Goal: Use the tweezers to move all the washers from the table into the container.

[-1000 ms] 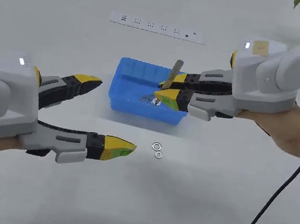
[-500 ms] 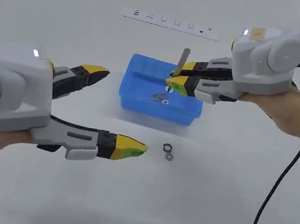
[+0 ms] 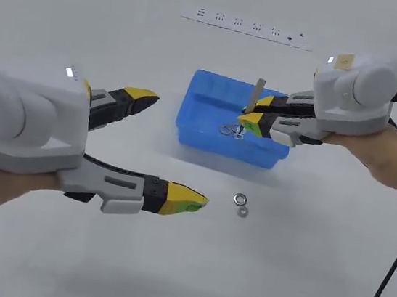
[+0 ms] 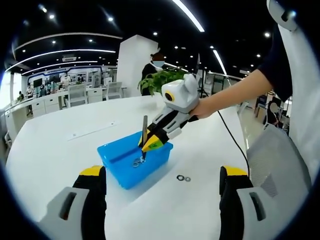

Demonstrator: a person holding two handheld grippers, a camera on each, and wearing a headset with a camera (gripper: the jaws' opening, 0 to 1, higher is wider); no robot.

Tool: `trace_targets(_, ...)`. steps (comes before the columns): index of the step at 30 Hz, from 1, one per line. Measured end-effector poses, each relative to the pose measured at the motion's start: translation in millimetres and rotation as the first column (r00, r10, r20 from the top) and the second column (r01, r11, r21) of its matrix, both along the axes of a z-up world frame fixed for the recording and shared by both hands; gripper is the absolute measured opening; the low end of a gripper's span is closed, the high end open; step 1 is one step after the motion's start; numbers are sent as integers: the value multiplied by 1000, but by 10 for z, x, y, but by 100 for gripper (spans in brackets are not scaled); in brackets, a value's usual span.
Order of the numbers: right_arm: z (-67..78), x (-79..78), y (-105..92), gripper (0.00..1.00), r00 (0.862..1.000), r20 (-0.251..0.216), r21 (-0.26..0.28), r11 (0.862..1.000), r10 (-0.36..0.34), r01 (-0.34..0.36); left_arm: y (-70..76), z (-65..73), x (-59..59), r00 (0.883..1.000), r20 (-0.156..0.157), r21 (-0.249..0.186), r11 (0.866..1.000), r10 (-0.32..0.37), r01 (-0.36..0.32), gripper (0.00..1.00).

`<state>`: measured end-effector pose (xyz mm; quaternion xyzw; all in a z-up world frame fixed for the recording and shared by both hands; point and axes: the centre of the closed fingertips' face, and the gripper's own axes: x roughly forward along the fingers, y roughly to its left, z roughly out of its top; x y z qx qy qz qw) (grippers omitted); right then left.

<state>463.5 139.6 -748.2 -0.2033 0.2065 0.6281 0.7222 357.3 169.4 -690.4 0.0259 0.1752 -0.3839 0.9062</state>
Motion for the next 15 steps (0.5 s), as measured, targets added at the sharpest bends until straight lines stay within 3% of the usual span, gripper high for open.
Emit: trace_targets(15, -58, -16, -23, 10, 1000, -4, 1, 1000, 20, -20, -21, -56, -26, 1000, -28, 5, 1000, 11, -11, 99)
